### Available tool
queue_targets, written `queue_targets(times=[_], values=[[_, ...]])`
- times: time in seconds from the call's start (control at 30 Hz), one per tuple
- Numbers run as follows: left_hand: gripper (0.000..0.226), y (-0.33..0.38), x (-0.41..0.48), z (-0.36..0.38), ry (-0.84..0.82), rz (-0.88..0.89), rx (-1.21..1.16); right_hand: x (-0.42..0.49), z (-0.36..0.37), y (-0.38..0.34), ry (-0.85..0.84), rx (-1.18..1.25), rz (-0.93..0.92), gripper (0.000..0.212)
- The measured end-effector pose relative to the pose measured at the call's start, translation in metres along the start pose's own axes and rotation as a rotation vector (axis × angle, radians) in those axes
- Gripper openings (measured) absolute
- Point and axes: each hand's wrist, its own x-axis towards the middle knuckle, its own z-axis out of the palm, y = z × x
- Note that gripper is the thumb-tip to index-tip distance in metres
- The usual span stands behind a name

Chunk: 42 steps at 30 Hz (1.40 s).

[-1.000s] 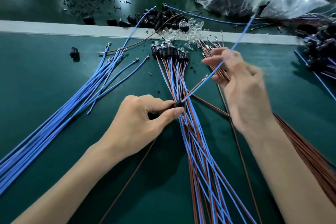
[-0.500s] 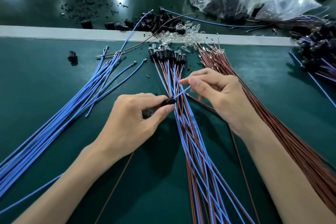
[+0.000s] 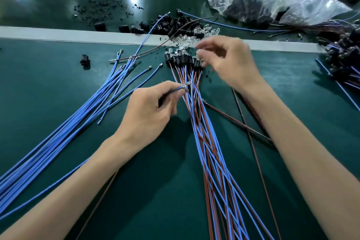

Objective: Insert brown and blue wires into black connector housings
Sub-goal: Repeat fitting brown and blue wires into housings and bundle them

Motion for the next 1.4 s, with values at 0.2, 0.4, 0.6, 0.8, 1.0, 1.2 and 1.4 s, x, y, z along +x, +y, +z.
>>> queue_targets(times=[0.2,0.4,0.6,0.8,1.0,1.2,1.4], values=[[0.027,-0.006,0.000,0.008,0.066,0.007,0.125,0.045,0.013,0.036,-0.158,-0.561,0.006,0.023],[0.019,-0.005,-0.004,0.008,0.081,0.155,0.077,0.032,0.002,0.027,-0.081,-0.610,0.069,0.015],[0.019,-0.001,-0.004,0.007,0.031,0.165,-0.009,-0.040,-0.013,-0.017,-0.463,0.028,0.036,0.013],[0.019,-0.001,-0.005,0.004,-0.013,0.095,-0.048,-0.069,0.003,-0.011,-0.253,0.281,0.033,0.010],[0.009,0.001,-0.007,0.000,0.019,0.037,-0.106,-0.077,0.013,-0.009,-0.137,0.251,0.045,0.008],[0.007,0.006,-0.009,0.001,-0.021,0.019,-0.099,-0.079,0.015,-0.005,-0.188,0.411,0.106,0.009],[0.014,0.008,-0.010,-0.001,0.020,-0.089,-0.210,-0.076,0.017,-0.005,-0.009,0.723,0.160,0.010]])
